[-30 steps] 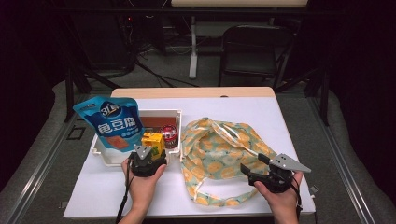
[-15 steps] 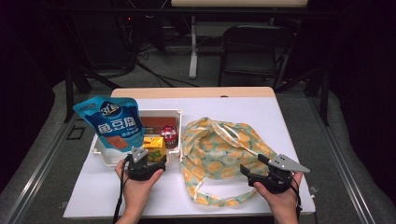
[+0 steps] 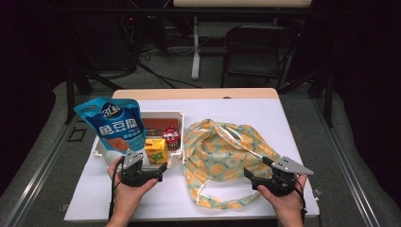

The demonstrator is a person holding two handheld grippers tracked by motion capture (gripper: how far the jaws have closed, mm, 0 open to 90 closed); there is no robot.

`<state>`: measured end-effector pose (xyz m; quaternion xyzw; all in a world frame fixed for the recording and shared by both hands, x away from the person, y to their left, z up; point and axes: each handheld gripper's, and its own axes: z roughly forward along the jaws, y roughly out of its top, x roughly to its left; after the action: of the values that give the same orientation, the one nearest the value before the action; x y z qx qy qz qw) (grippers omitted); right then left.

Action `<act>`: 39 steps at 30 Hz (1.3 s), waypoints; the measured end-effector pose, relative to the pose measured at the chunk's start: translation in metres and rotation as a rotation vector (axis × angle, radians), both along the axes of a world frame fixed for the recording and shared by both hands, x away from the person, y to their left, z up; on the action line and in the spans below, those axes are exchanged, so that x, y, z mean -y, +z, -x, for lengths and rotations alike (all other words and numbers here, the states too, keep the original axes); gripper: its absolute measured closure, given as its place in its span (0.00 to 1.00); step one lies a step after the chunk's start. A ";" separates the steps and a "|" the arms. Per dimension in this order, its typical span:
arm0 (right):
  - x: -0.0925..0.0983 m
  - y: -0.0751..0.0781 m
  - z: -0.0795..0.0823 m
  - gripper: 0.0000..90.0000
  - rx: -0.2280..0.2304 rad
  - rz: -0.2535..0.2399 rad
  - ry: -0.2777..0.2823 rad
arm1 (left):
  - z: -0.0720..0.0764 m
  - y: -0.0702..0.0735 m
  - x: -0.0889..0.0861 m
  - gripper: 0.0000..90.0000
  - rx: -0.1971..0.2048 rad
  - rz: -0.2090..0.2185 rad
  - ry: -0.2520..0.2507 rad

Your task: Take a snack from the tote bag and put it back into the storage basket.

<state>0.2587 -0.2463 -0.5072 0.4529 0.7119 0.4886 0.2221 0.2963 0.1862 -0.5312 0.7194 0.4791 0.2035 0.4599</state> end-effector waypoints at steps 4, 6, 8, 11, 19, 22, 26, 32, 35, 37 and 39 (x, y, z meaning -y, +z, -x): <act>0.002 0.000 -0.001 0.17 -0.003 -0.001 -0.002 | 0.004 0.005 -0.006 0.00 0.033 0.016 -0.027; 0.003 -0.001 -0.001 0.17 -0.005 -0.001 -0.004 | 0.006 0.007 -0.010 0.00 0.044 0.016 -0.035; 0.003 -0.001 -0.001 0.17 -0.004 -0.007 -0.011 | 0.009 0.009 -0.014 0.00 0.055 0.029 -0.034; 0.005 -0.002 -0.002 0.17 -0.008 -0.004 -0.009 | 0.013 0.012 -0.020 0.00 0.076 0.016 -0.042; 0.008 -0.003 -0.003 0.16 -0.013 -0.004 -0.012 | 0.022 0.014 -0.036 0.00 0.088 0.010 -0.058; 0.010 -0.003 -0.002 0.16 -0.014 -0.013 -0.023 | 0.024 0.016 -0.042 0.00 0.096 0.011 -0.047; 0.015 -0.003 -0.002 0.15 -0.018 -0.009 -0.031 | 0.028 0.017 -0.051 0.00 0.104 0.011 -0.047; 0.020 -0.004 -0.001 0.10 -0.027 -0.014 -0.036 | 0.036 0.017 -0.067 0.00 0.118 0.008 -0.070; 0.023 -0.004 -0.001 0.06 -0.032 -0.019 -0.030 | 0.038 0.017 -0.076 0.00 0.116 0.033 -0.066; 0.025 -0.004 0.000 0.03 -0.036 -0.008 -0.018 | 0.038 0.018 -0.079 0.00 0.120 0.043 -0.062; 0.028 -0.005 0.002 0.01 -0.038 -0.003 -0.016 | 0.039 0.019 -0.080 0.00 0.128 0.047 -0.067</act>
<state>0.2567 -0.2744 -0.5125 0.4682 0.7115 0.4791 0.2121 0.2570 0.2665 -0.5119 0.7097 0.4290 0.2220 0.5128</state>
